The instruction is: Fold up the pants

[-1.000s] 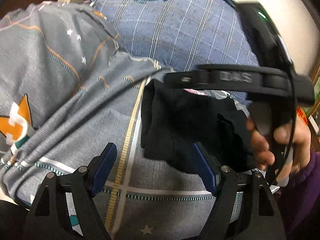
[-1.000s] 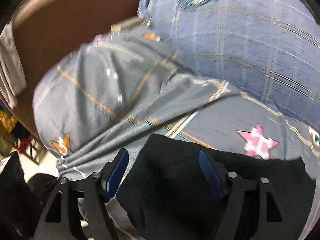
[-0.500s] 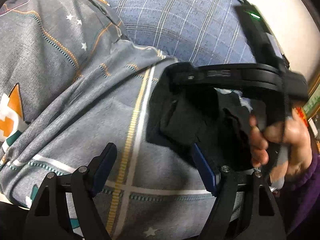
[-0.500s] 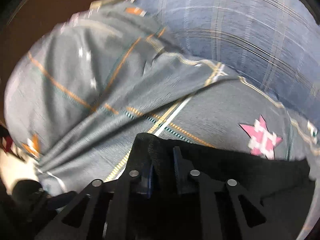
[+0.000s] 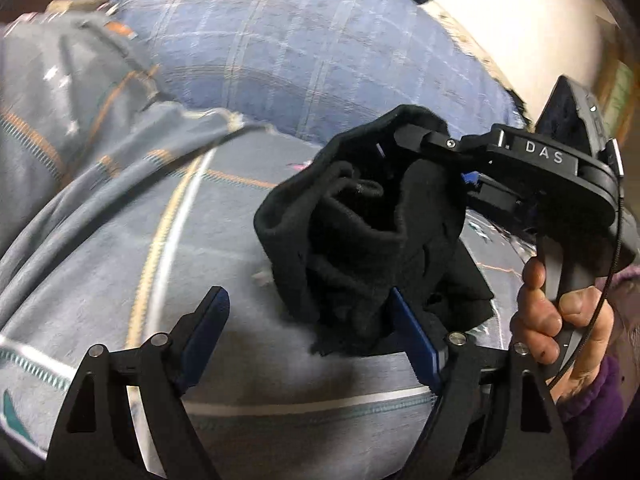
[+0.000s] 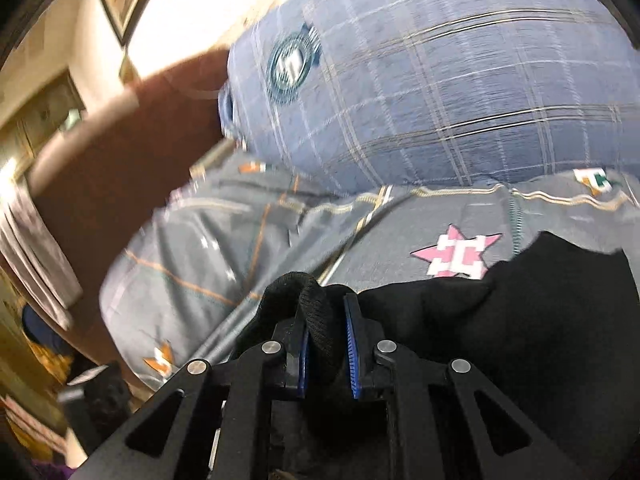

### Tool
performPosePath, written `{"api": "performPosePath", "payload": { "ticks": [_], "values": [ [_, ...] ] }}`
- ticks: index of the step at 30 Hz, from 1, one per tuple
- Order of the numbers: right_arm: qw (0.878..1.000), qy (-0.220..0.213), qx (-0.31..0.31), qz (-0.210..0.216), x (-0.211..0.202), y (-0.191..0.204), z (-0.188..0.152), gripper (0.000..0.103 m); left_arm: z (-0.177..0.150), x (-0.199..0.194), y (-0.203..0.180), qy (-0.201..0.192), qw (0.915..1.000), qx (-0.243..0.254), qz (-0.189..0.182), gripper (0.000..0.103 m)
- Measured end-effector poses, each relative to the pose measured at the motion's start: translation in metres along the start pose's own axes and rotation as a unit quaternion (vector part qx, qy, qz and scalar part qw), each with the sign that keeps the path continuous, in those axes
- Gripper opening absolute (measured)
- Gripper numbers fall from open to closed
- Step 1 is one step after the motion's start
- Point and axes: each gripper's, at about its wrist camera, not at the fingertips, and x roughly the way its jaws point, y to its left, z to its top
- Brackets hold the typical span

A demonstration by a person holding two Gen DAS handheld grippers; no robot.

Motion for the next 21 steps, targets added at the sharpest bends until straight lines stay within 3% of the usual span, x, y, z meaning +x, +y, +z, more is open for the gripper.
{"api": "performPosePath", "payload": {
  "ticks": [4, 6, 7, 8, 11, 15, 21],
  "values": [
    [0.998, -0.026, 0.036, 0.034, -0.022, -0.024, -0.003, 0.014, -0.001, 0.003, -0.021, -0.027, 0.9981, 0.055, -0.009, 0.082],
    [0.997, -0.032, 0.05, 0.043, -0.028, -0.035, -0.002, 0.014, -0.003, 0.005, -0.039, -0.046, 0.9933, 0.105, -0.01, 0.081],
    [0.996, -0.039, 0.059, 0.045, -0.033, -0.043, -0.001, 0.014, -0.004, 0.005, -0.045, -0.048, 0.991, 0.124, -0.021, 0.076],
    [0.996, -0.044, 0.064, 0.047, -0.036, -0.047, 0.0, 0.014, -0.005, 0.006, -0.056, -0.046, 0.9872, 0.148, -0.037, 0.06],
    [0.992, -0.061, 0.088, 0.06, -0.048, -0.069, 0.006, 0.014, -0.005, 0.016, -0.09, -0.034, 0.9732, 0.225, -0.035, 0.035],
    [0.983, -0.081, 0.146, 0.08, -0.064, -0.109, 0.007, 0.014, 0.009, 0.027, -0.12, -0.008, 0.971, 0.223, -0.085, 0.034],
    [0.963, -0.128, 0.227, 0.072, -0.105, -0.179, 0.003, 0.014, 0.014, 0.062, -0.172, 0.04, 0.9572, 0.245, -0.149, 0.035]
  ]
}}
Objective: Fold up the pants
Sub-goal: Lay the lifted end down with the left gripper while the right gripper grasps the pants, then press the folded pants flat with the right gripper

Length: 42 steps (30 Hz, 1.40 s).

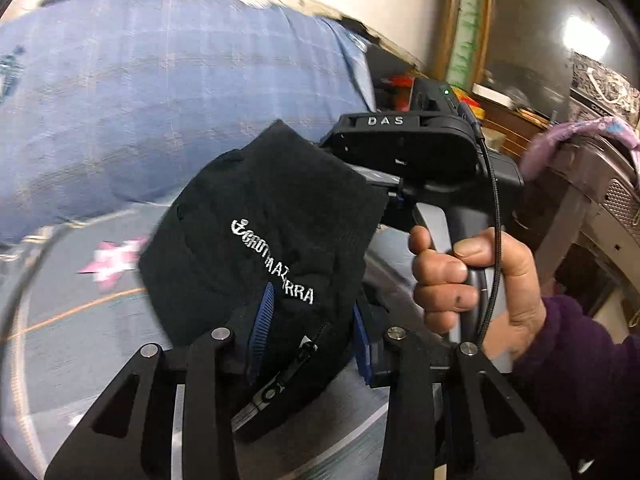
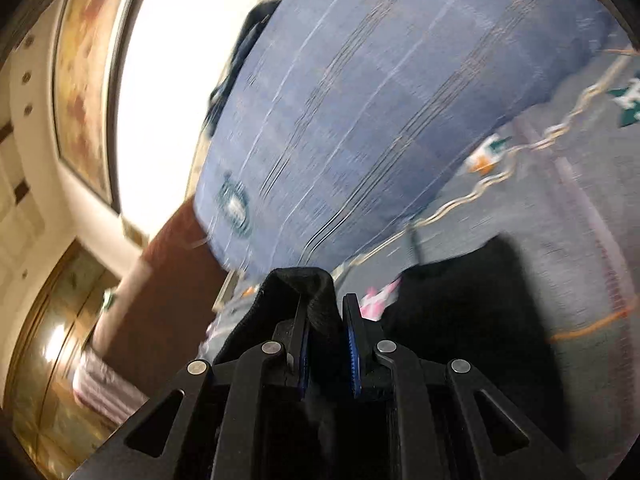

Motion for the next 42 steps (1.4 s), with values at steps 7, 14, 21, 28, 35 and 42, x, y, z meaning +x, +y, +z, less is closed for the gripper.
{"api": "performPosePath", "payload": {
  "ticks": [7, 14, 21, 28, 35, 42],
  "values": [
    [0.989, -0.019, 0.046, -0.137, -0.035, -0.061, 0.021, 0.025, -0.003, 0.034, 0.001, 0.069, 0.996, -0.032, -0.048, 0.039],
    [0.992, -0.046, -0.026, -0.11, -0.057, -0.031, 0.024, 0.029, 0.018, -0.019, 0.018, 0.017, 0.9995, -0.022, 0.017, 0.054],
    [0.991, 0.023, -0.078, -0.111, -0.012, -0.002, -0.004, 0.029, 0.034, 0.006, 0.047, 0.038, 0.9906, -0.043, 0.125, 0.054],
    [0.985, 0.047, -0.072, -0.153, 0.023, -0.021, -0.009, 0.028, 0.027, 0.049, 0.05, 0.078, 0.9827, -0.043, 0.162, 0.054],
    [0.979, 0.084, -0.06, -0.174, 0.04, -0.043, -0.014, 0.027, 0.011, 0.074, 0.063, 0.122, 0.9748, -0.055, 0.179, 0.068],
    [0.976, 0.095, -0.067, -0.184, 0.049, -0.048, -0.014, 0.027, 0.007, 0.081, 0.077, 0.13, 0.9707, -0.087, 0.182, 0.086]
  ]
}}
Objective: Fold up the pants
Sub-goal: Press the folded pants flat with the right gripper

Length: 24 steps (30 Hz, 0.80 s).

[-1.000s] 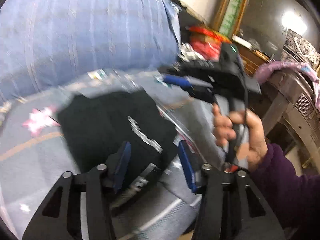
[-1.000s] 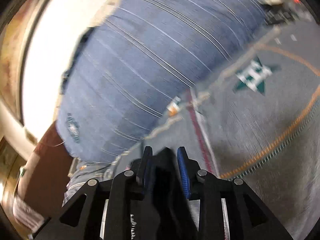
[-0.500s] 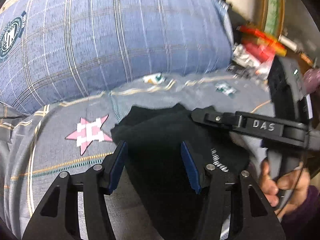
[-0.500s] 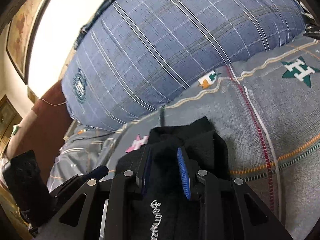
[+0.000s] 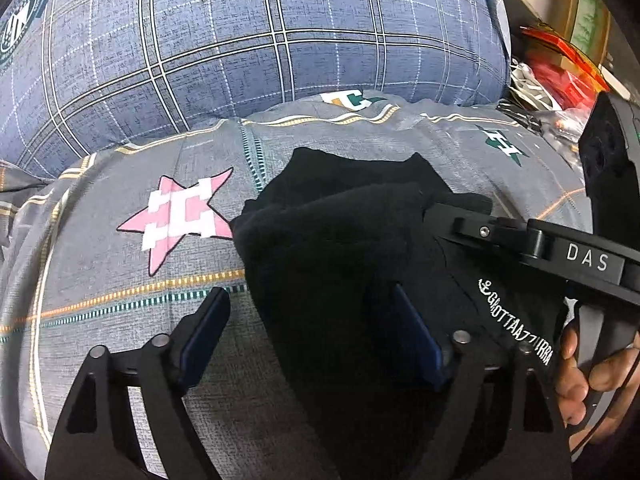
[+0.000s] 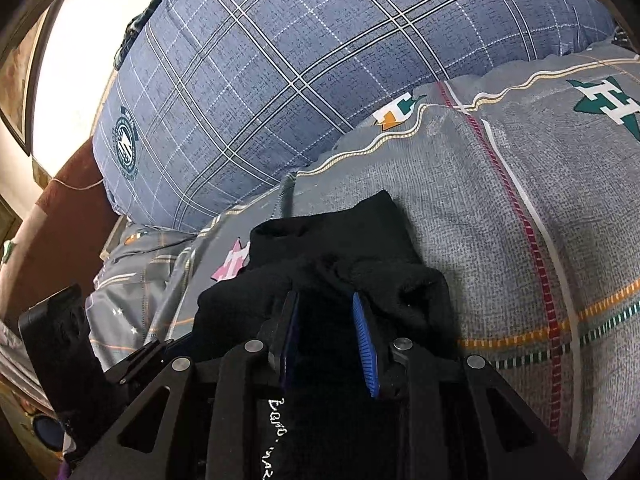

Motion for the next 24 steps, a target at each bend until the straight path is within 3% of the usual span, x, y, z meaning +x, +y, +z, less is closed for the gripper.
{"api": "performPosePath", "payload": {
  "ticks": [5, 8, 10, 13, 17, 24],
  "values": [
    [0.999, -0.009, -0.026, -0.025, -0.005, 0.013, -0.003, 0.028, -0.008, -0.027, 0.0, -0.035, 0.9993, -0.01, 0.002, 0.084],
    [0.994, -0.025, -0.077, -0.069, -0.017, 0.034, -0.007, 0.03, -0.015, -0.05, 0.005, -0.061, 0.9979, -0.021, 0.004, 0.084],
    [0.988, -0.041, -0.106, -0.1, -0.025, 0.046, -0.01, 0.044, -0.022, -0.067, 0.007, -0.082, 0.9963, -0.023, 0.01, 0.084],
    [0.982, -0.057, -0.134, -0.122, -0.037, 0.06, -0.017, 0.044, -0.034, -0.087, 0.004, -0.102, 0.9944, -0.015, 0.019, 0.084],
    [0.973, -0.068, -0.166, -0.141, -0.046, 0.074, -0.027, 0.044, -0.044, -0.092, 0.001, -0.097, 0.9951, -0.01, 0.018, 0.084],
    [0.968, -0.047, -0.187, -0.163, -0.045, 0.081, -0.045, 0.044, -0.056, -0.081, -0.002, -0.075, 0.9962, -0.006, 0.044, 0.084]
  ]
}}
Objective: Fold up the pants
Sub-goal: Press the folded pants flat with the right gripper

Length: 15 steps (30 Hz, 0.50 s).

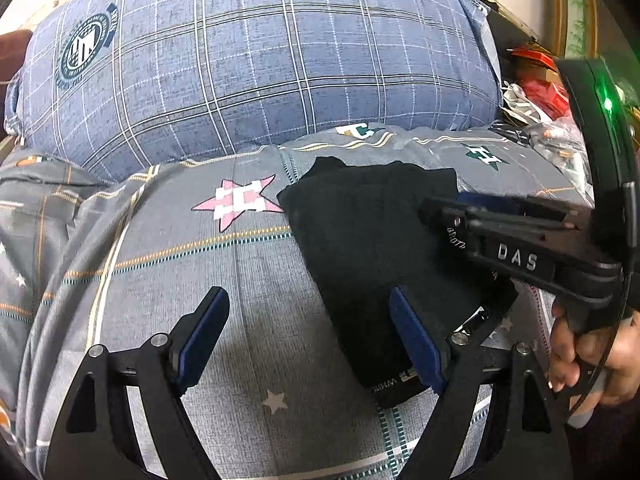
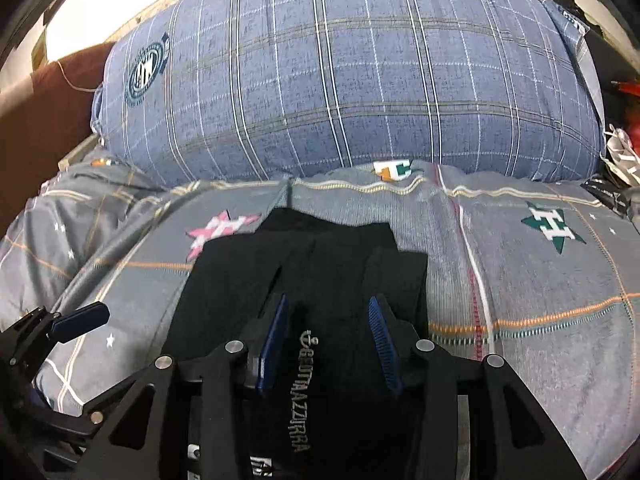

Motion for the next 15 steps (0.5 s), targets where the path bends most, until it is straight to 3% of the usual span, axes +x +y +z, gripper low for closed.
{"api": "performPosePath", "payload": {
  "ticks": [7, 15],
  "values": [
    [0.999, 0.036, 0.01, 0.003, 0.015, -0.002, -0.014, 0.045, -0.009, 0.016, 0.0, 0.036, 0.9993, -0.001, 0.008, 0.085],
    [0.999, 0.033, 0.007, 0.012, 0.022, -0.003, -0.019, 0.048, -0.014, 0.021, 0.001, 0.043, 0.999, -0.005, 0.008, 0.087]
  ]
}}
